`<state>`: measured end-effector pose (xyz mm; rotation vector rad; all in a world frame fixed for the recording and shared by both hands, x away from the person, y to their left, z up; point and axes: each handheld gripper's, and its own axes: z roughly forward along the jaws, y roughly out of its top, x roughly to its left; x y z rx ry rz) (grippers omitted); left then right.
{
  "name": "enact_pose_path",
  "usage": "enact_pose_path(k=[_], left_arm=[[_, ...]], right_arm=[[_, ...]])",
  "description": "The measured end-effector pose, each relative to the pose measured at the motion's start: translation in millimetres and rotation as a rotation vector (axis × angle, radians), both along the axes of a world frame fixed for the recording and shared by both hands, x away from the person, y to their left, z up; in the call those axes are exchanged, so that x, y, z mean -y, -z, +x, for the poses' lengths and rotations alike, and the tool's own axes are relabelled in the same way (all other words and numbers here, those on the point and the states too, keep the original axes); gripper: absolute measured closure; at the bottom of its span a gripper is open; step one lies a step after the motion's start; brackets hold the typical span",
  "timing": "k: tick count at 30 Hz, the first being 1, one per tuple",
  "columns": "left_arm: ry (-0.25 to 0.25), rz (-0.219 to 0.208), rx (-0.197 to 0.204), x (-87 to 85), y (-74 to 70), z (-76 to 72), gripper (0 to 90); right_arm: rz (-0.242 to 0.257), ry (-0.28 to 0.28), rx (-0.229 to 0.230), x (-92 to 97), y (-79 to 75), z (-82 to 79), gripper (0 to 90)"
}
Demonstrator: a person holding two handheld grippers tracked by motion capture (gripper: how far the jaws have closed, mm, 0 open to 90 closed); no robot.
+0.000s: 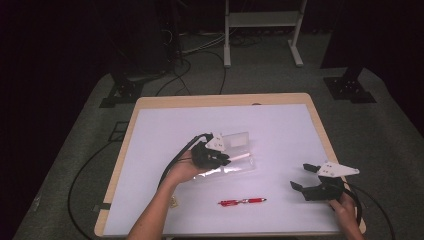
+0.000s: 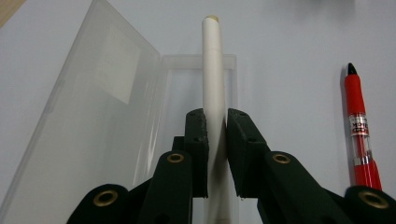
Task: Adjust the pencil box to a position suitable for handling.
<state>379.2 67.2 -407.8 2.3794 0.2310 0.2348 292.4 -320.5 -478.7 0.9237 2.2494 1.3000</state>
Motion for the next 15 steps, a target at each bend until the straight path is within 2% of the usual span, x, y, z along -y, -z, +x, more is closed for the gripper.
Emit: enact_pose_path(k=[12,15], left_arm=[[-0.022,-0.003,-0.003,-0.3,5.2,9.7,78.8],[-0.017,0.009,-0.004,-0.5,6.2,12.3,78.9]], right_arm=[[0.003,0.0,0.0,0.2,0.0,-0.1,13.8],[0.0,0.0,0.001,0.0,0.0,-0.1,13.8]])
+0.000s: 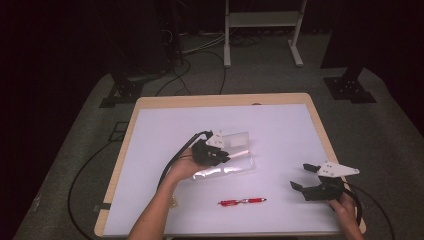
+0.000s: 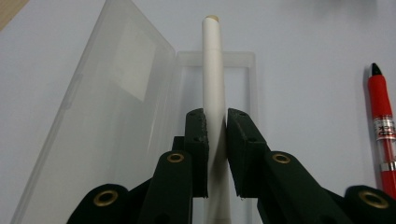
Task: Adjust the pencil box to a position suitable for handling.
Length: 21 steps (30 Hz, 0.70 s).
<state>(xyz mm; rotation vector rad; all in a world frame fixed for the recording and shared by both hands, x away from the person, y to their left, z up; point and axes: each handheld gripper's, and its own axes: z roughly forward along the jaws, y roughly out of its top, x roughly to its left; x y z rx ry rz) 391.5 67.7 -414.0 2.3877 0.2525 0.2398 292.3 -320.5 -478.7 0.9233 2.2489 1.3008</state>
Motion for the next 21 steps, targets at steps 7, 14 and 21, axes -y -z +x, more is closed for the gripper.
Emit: enact_pose_path(k=[7,14,21], left_arm=[[-0.005,0.001,-0.003,2.3,6.0,5.2,78.9],[-0.007,0.012,-0.012,4.5,11.6,9.4,78.9],[0.001,0.017,-0.016,8.1,15.0,10.6,78.9]], right_arm=[[0.002,0.0,0.0,0.2,0.0,0.0,13.8],[0.006,-0.001,0.001,0.7,0.0,0.2,13.8],[0.006,-0.001,-0.001,0.8,0.0,0.2,13.8]])
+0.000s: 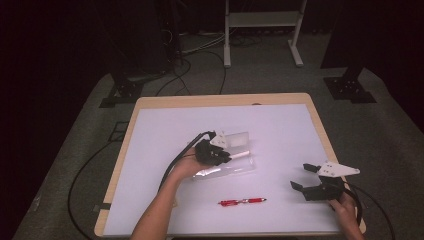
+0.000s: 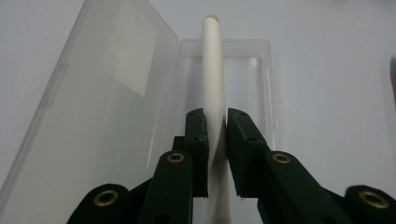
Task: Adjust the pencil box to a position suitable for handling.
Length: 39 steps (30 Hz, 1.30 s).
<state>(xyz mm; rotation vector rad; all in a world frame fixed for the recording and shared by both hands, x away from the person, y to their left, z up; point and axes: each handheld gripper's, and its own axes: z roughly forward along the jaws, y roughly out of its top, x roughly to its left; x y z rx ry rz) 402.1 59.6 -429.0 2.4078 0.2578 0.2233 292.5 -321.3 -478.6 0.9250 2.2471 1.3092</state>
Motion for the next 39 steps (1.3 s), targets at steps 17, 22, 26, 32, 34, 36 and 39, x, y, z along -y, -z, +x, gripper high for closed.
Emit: enact_pose_path(k=[17,22,26,32,34,36,39], left_arm=[[0.004,0.017,-0.008,3.1,5.6,3.5,78.9],[0.002,0.023,-0.013,4.2,8.3,4.9,78.9],[0.002,0.031,-0.018,4.5,11.1,6.0,78.9],[-0.011,0.036,-0.025,1.9,13.9,8.9,78.9],[-0.01,0.041,-0.026,1.6,14.0,9.5,78.9],[-0.012,0.046,-0.035,0.8,16.0,10.9,78.9],[-0.01,0.045,-0.037,0.8,17.1,11.4,78.9]], right_arm=[[0.003,-0.001,-0.001,0.3,0.0,0.1,13.8],[0.004,-0.001,-0.001,0.4,0.0,0.1,13.8],[0.004,-0.001,-0.001,0.4,0.0,0.1,13.8],[0.004,-0.001,0.0,0.4,0.0,0.0,13.8],[0.005,-0.001,0.0,0.5,0.0,0.1,13.8],[0.005,-0.001,0.0,0.4,0.0,-0.1,13.8],[0.004,-0.001,0.0,0.3,0.0,-0.2,13.8]])
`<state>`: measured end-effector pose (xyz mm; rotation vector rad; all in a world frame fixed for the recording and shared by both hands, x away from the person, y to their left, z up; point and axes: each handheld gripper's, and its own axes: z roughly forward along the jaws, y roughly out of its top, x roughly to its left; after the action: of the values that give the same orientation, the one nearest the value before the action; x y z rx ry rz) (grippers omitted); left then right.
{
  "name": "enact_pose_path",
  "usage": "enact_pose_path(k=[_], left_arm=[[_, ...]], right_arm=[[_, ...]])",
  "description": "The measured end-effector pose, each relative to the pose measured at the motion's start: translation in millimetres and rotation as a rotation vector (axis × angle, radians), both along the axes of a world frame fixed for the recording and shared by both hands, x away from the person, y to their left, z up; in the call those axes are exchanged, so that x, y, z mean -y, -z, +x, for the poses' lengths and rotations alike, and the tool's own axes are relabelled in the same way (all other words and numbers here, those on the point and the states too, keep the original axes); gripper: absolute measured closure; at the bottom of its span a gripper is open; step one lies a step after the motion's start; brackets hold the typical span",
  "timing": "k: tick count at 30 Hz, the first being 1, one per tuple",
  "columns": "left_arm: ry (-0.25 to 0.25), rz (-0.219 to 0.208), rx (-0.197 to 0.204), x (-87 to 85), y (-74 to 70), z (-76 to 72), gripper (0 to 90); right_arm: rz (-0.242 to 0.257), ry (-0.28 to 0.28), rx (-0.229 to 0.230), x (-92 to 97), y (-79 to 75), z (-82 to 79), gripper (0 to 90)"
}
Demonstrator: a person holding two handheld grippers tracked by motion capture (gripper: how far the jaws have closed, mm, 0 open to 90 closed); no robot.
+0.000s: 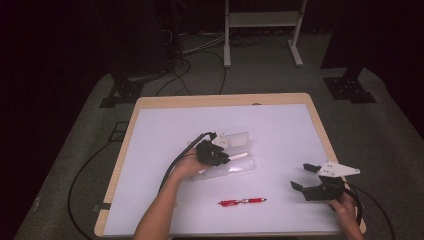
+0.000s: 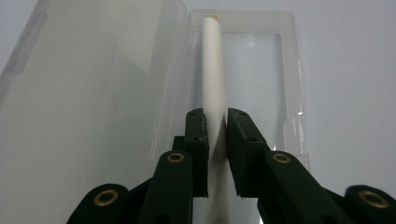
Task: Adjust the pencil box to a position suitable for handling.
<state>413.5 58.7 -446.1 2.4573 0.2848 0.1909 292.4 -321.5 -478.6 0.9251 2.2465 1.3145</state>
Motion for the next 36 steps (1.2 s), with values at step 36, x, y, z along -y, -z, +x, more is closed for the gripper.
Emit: enact_pose_path(k=[36], left_arm=[[-0.009,-0.01,0.012,-0.7,-4.9,-3.1,74.3]], right_arm=[[0.0,-0.002,-0.001,0.0,0.1,0.3,13.8]])
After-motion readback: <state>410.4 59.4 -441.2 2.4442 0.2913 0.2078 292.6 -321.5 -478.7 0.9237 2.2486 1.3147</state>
